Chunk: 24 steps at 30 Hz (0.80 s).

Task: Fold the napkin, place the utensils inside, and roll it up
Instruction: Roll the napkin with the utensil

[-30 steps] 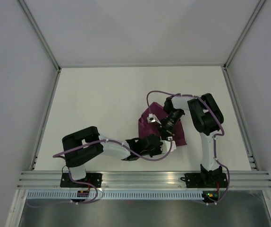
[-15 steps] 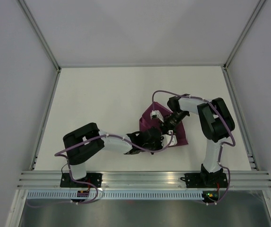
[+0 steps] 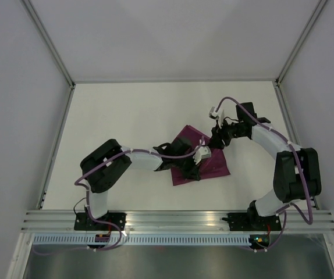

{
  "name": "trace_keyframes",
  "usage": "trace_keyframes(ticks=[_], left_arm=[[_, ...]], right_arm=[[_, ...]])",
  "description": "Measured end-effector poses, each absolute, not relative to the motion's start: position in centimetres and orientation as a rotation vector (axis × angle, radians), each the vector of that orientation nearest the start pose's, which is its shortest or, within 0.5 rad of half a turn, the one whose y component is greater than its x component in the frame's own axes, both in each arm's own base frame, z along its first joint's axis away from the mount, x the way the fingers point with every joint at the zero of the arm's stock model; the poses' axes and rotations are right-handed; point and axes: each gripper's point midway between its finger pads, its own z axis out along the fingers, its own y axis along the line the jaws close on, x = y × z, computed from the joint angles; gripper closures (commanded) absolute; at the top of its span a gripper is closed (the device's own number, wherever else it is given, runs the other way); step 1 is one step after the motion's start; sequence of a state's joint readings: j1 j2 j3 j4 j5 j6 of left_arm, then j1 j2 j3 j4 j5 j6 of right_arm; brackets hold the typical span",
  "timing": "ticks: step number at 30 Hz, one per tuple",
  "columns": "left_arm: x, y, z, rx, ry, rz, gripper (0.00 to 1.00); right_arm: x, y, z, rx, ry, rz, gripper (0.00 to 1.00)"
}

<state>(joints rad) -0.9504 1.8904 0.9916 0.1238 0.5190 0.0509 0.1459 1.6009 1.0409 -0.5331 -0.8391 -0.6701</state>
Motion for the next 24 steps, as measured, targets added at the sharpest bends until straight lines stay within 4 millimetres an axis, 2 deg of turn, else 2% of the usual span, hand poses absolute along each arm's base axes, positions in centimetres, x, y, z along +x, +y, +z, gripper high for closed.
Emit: trace_keyframes(ticks=[2, 6, 12, 15, 19, 24], left_arm=[[18.5, -40.3, 2.1, 1.396, 2.061, -1.102, 0.98], [18.5, -39.8, 2.1, 1.356, 2.152, -1.236, 0.98], [18.5, -38.9, 2.0, 1.291, 2.278, -1.427, 0.98], [18.2, -38.4, 1.9, 1.263, 2.329, -1.504, 0.98], [17.9, -38.1, 1.8, 1.234, 2.376, -1.571, 0.98], [17.3, -37.9, 1.8, 1.221, 2.406, -1.617, 0.98]], right_arm=[[30.7, 15.3, 10.1, -1.151, 2.020, 0.818, 0.46], [27.7, 14.9, 10.5, -1.190, 1.944, 0.762, 0.43], [24.4, 14.7, 8.4, -1.312, 1.899, 0.707, 0.41], [22.1, 15.8, 6.4, -1.434, 1.863, 0.670, 0.39], [19.4, 17.7, 4.9, -1.594, 1.787, 0.643, 0.38], [18.9, 19.4, 4.3, -1.687, 1.725, 0.610, 0.38]])
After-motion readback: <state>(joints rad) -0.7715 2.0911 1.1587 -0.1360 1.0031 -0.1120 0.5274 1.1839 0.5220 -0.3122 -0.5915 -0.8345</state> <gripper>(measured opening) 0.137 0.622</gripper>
